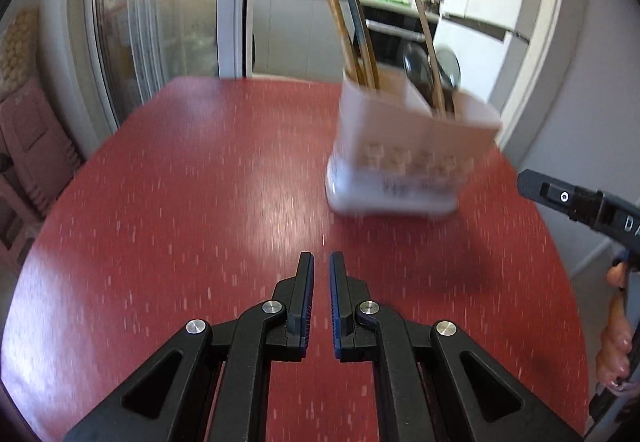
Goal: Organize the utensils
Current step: 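Withdraw both tools from the holder back over the two dark spoons, then move both tools toward the two remaining dark spoons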
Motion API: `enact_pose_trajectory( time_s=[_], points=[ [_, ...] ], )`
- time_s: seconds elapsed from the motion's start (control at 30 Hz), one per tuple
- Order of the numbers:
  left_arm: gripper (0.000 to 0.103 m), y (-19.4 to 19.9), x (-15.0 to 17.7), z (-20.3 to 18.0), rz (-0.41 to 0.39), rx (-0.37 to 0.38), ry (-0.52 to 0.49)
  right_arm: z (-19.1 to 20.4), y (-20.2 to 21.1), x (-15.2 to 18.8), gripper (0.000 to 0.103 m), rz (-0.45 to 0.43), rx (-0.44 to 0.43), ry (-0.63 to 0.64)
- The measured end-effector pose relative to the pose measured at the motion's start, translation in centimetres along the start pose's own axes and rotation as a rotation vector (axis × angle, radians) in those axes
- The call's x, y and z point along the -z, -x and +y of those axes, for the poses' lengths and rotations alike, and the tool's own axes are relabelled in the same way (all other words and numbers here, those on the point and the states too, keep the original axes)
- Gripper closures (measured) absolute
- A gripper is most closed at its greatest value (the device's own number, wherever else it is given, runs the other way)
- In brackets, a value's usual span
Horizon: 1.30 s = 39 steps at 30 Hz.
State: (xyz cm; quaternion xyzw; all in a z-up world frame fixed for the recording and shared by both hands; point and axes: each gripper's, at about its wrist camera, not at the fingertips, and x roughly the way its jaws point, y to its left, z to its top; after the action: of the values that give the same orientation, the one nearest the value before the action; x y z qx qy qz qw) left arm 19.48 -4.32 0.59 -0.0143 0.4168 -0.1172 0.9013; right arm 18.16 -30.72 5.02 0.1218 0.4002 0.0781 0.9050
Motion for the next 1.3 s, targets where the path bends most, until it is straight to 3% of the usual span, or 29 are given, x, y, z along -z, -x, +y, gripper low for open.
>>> enact_pose_trajectory(
  time_s=[0.27,0.53,0.77,1.0,1.03,1.07,1.3],
  points=[
    [0.067,1.1,4.6,-0.1,0.080,-0.012,-0.008,-0.6,0.2,5.2,0.043,0.131,0.046,-0.054],
    [0.066,1.6,7.6,0.8,0.124,-0.019,0.029,-0.7,0.8,9.0,0.034,0.206,0.070,-0.092],
    [0.066,2.5,9.3,1.4,0.131,-0.017,0.023,-0.3,1.8,10.8,0.025,0.217,0.093,-0.093],
    [0.066,3.5,9.9,2.1,0.119,-0.017,0.035,0.1,2.6,11.9,0.022,0.229,0.101,-0.099],
    [0.048,3.5,10.0,2.2,0.121,-0.018,0.039,0.1,2.6,12.0,0.022,0.232,0.101,-0.101],
    [0.000,3.4,10.0,2.3,0.127,-0.021,0.045,0.2,2.7,12.0,0.022,0.235,0.101,-0.100],
    [0.000,4.0,10.4,3.2,0.109,-0.064,0.058,1.2,2.0,12.4,0.022,0.278,0.099,-0.075]
  ],
)
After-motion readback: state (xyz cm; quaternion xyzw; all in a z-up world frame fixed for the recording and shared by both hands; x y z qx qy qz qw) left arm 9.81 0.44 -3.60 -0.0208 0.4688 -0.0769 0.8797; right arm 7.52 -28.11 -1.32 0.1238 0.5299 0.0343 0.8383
